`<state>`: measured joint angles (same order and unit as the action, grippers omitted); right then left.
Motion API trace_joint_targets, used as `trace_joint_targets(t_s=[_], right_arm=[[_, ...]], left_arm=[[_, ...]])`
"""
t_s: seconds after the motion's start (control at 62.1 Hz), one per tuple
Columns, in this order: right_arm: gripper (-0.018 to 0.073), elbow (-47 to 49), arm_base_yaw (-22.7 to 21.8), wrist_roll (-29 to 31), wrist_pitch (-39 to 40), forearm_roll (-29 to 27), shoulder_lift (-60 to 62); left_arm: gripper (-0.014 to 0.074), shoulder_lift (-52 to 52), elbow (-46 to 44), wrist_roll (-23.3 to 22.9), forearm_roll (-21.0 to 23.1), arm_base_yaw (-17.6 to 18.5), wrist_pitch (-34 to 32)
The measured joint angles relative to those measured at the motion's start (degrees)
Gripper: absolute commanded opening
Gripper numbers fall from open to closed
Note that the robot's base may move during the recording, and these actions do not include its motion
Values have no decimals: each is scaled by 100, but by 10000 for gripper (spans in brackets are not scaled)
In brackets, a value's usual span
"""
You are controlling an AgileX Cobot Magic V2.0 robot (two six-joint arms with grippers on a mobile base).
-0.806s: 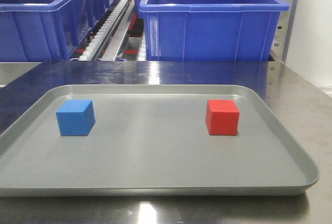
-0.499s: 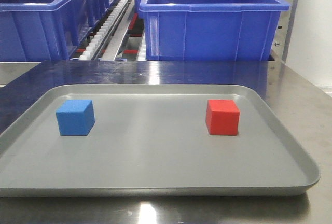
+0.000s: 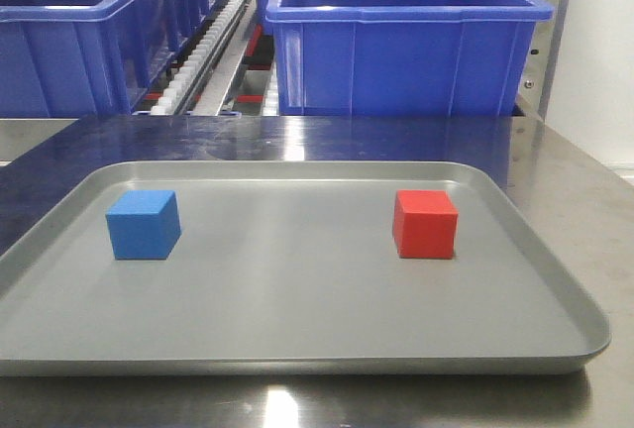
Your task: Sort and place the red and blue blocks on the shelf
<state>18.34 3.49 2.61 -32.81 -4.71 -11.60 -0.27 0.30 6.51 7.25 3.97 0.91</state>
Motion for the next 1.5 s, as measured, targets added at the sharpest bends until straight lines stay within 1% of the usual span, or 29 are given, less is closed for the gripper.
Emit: trace_joint_targets(t_s=[0.129,0.226,0.322,0.435,0.499,0.58,0.661,0.725,0.773,0.838,0.854,0.87,0.886,0.902,0.951,0.999,1.047,1.241,1.37,1.498], right_arm=[[56,480,0,0,-636,-78,-1033],[56,808,0,-11,-1022,-430,-1775],[56,1248,27,-261,-1345,-640,-2648],[56,1778,334,-814,-1559,-615,-3564],[58,2048,589,-1292,-1687,-479,-4021],[60,2381,972,-1970,-1837,-184,-4576],[67,2710,1334,-2680,-2033,241,-5128],[115,3031,1635,-3085,-2252,528,-5562],[187,3255,1802,-3206,-2395,631,-5812],[321,3509,2048,-3295,-2542,697,-6171],[374,3600,2129,-3308,-2581,711,-6288],[391,3660,2181,-3321,-2605,711,-6364],[442,3720,2233,-3334,-2638,723,-6438],[473,3811,2285,-3345,-2656,723,-6514],[558,3998,2452,-3355,-2689,723,-6778],[603,4221,2602,-3366,-2713,723,-7046],[617,4464,2717,-3366,-2724,711,-7270],[615,5505,3135,-3367,-2806,539,-8147],[615,5962,3261,-3378,-2829,471,-8477],[615,6043,3282,-3437,-2872,471,-8692]], left_arm=[[124,0,0,0,0,0,0],[124,0,0,0,0,0,0],[124,0,0,0,0,0,0],[124,0,0,0,0,0,0],[124,0,0,0,0,0,0],[124,0,0,0,0,0,0],[124,0,0,0,0,0,0],[124,0,0,0,0,0,0],[124,0,0,0,0,0,0],[124,0,0,0,0,0,0],[124,0,0,0,0,0,0],[124,0,0,0,0,0,0],[124,0,0,0,0,0,0],[124,0,0,0,0,0,0],[124,0,0,0,0,0,0],[124,0,0,0,0,0,0],[124,0,0,0,0,0,0],[124,0,0,0,0,0,0],[124,0,0,0,0,0,0],[124,0,0,0,0,0,0]])
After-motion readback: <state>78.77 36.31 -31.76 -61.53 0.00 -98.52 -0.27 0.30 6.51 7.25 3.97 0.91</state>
